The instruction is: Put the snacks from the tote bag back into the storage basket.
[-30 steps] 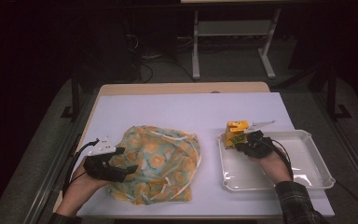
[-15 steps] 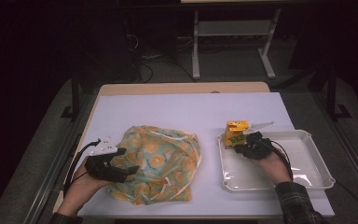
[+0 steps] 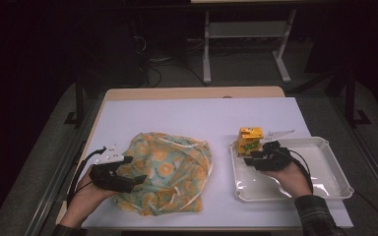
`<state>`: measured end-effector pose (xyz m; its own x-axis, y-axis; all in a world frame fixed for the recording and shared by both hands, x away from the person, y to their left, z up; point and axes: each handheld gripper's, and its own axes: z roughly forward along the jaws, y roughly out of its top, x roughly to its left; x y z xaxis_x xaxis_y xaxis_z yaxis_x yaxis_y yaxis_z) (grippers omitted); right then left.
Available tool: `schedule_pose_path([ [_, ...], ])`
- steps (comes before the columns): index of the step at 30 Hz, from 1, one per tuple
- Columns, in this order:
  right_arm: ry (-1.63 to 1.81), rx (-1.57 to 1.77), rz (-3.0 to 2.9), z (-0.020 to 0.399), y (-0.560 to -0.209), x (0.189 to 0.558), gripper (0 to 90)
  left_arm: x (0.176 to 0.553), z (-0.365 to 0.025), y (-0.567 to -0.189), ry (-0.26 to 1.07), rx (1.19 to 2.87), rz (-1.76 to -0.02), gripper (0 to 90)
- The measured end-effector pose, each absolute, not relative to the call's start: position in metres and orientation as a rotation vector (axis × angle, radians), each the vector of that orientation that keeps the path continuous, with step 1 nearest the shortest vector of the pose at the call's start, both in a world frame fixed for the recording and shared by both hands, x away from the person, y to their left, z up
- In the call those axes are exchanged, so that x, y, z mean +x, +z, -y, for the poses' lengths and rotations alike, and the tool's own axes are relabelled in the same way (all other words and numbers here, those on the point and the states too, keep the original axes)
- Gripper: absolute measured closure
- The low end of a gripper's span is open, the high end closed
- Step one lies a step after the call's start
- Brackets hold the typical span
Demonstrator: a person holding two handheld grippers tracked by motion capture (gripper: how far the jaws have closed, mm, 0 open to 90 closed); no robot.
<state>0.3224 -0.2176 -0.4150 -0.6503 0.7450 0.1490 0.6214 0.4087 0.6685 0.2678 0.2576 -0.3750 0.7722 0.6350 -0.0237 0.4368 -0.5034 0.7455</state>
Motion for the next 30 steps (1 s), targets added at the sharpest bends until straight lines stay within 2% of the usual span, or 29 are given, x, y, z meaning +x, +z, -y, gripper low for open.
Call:
schedule_pose_path([
  [6,1.092,1.208,-2.450,0.220,-0.407,0.310,37.7,0.268,-0.258,-0.374,0.326,2.179,-0.793,18.1],
  [14,1.143,1.213,-2.374,0.232,-0.400,0.287,29.4,0.267,-0.257,-0.375,0.325,2.185,-0.791,18.1],
  [23,1.142,1.196,-2.337,0.235,-0.398,0.271,24.5,0.267,-0.255,-0.377,0.316,2.190,-0.784,18.1],
  [30,1.135,1.217,-2.304,0.240,-0.402,0.262,15.6,0.267,-0.254,-0.379,0.314,2.198,-0.777,18.1],
])
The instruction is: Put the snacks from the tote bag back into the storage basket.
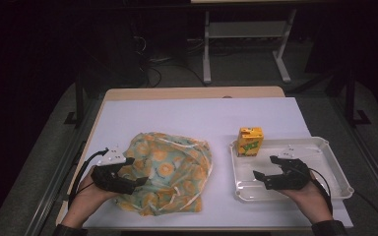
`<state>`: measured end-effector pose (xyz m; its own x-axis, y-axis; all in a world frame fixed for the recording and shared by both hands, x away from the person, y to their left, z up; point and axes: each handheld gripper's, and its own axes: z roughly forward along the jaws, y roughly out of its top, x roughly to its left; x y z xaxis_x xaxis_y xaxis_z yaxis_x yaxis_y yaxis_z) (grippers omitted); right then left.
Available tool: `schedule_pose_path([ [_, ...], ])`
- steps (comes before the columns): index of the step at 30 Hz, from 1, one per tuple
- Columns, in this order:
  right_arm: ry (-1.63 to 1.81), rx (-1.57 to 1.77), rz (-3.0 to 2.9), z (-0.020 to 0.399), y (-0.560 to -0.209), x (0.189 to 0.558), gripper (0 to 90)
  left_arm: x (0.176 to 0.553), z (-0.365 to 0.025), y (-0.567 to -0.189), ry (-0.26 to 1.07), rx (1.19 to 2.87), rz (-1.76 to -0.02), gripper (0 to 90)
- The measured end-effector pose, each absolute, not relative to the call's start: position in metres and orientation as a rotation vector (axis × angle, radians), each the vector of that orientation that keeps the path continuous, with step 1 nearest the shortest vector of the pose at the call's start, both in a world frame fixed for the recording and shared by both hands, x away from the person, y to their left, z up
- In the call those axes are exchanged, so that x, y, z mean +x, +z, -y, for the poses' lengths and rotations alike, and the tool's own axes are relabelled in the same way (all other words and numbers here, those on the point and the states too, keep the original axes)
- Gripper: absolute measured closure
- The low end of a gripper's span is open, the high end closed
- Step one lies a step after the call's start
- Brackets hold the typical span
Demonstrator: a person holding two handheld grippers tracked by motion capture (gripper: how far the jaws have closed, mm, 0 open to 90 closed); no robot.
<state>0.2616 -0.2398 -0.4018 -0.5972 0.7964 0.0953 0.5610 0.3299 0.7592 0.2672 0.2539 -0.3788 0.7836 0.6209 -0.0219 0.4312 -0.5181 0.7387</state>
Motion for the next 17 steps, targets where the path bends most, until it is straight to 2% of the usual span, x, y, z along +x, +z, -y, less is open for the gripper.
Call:
schedule_pose_path([
  [11,1.124,1.223,-2.269,0.248,-0.409,0.237,5.7,0.268,-0.252,-0.381,0.312,2.211,-0.767,18.1],
  [17,1.122,1.214,-2.271,0.248,-0.410,0.237,4.6,0.268,-0.251,-0.382,0.306,2.219,-0.758,18.1],
])
